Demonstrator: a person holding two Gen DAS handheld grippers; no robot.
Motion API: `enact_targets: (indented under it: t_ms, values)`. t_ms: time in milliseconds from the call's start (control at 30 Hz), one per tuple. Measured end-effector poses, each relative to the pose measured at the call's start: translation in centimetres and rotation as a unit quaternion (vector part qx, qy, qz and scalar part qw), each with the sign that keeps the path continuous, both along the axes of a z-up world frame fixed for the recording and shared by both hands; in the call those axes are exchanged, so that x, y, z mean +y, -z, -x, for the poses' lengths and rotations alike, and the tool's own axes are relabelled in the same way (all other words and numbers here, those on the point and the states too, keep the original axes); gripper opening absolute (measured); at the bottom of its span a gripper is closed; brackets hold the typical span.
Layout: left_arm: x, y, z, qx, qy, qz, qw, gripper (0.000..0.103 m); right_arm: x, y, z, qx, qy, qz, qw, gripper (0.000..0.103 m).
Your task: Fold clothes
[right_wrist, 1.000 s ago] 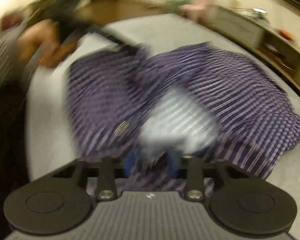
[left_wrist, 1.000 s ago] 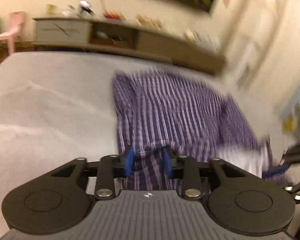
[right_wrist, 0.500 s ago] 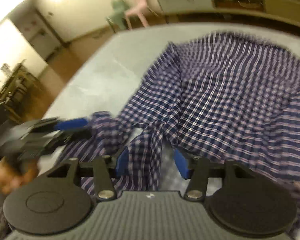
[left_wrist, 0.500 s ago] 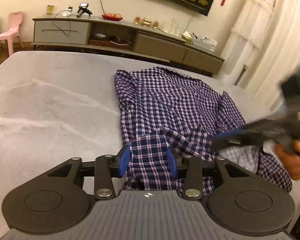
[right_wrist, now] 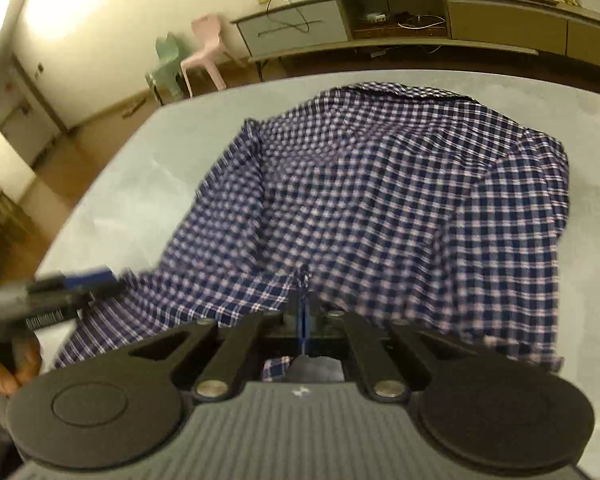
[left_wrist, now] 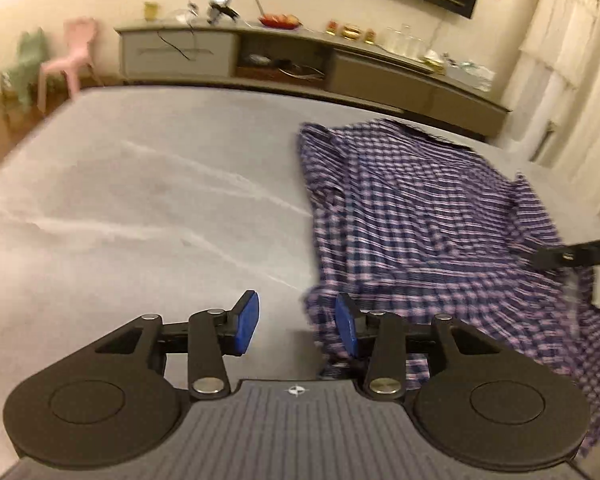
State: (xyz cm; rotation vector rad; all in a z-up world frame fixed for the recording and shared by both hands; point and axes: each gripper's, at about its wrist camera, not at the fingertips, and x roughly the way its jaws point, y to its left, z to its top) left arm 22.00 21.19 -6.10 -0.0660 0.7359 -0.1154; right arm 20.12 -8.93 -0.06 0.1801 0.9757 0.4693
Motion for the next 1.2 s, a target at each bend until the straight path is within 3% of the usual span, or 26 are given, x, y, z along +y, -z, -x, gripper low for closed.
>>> enact_targets:
  t_ms: [67, 167, 233, 300, 433, 533, 600, 667, 800, 967, 1033, 1200]
  values:
    - [-0.9, -1.7, 1.8, -0.046, 0.014, -0.027, 0.9985, 0.045, -1.2, -1.1, 0.3, -0.010, -0.004, -0.023, 1.000, 0.014]
    - [-3.5, -4.4, 4.6, -0.095, 0.098, 0.012, 0.9906, 0.047, -3.7, -5.0, 1.8, -0.067, -0.002, -0.019, 0.998, 0.022]
    - [-7.0, -4.9, 5.4, -0.097, 0.170, 0.027, 0.9804, 0.056, -3.1, -4.8, 3.3, -0.053, -0.070, 0.031, 0.996, 0.022]
    - [-11.3, -4.5, 5.1, -0.092, 0.216, 0.001, 0.9720, 0.060, -2.3, -4.5, 4.8, -0.038, -0.140, 0.081, 0.986, 0.028]
    - [-16.8, -1.7, 0.5, -0.017, 0.204, -0.031, 0.9783, 0.060, -0.2, -1.6, 5.6, -0.027, -0.182, 0.122, 0.975, 0.032]
    - [-18.2, 0.9, -2.0, 0.029, 0.174, -0.050, 0.9831, 0.050, 1.5, 0.6, 6.2, -0.018, -0.212, 0.152, 0.965, 0.032]
    - [-17.8, 1.7, -2.5, 0.039, 0.159, -0.046, 0.9854, 0.035, 2.6, 2.1, 6.6, -0.012, -0.232, 0.172, 0.957, 0.032]
    - [-17.3, 1.4, -2.5, 0.038, 0.151, -0.027, 0.9874, 0.024, 2.5, 2.1, 6.5, -0.015, -0.234, 0.166, 0.958, 0.031]
    - [-15.0, -0.6, -0.8, 0.005, 0.124, 0.001, 0.9923, 0.007, 2.2, 2.0, 4.5, -0.030, -0.192, 0.119, 0.974, 0.011]
    - [-11.4, -4.0, 1.5, -0.049, 0.079, 0.068, 0.9933, 0.006, 1.9, 1.9, 2.0, -0.048, -0.137, 0.060, 0.988, 0.010]
    - [-10.8, -4.6, 2.6, -0.069, 0.088, 0.091, 0.9895, 0.005, 1.8, 1.8, 1.0, -0.056, -0.114, 0.036, 0.991, 0.012]
    - [-12.9, -2.2, 1.7, -0.017, 0.144, 0.097, 0.9846, 0.008, 0.2, 1.4, -1.0, -0.057, -0.055, -0.013, 0.997, 0.020]
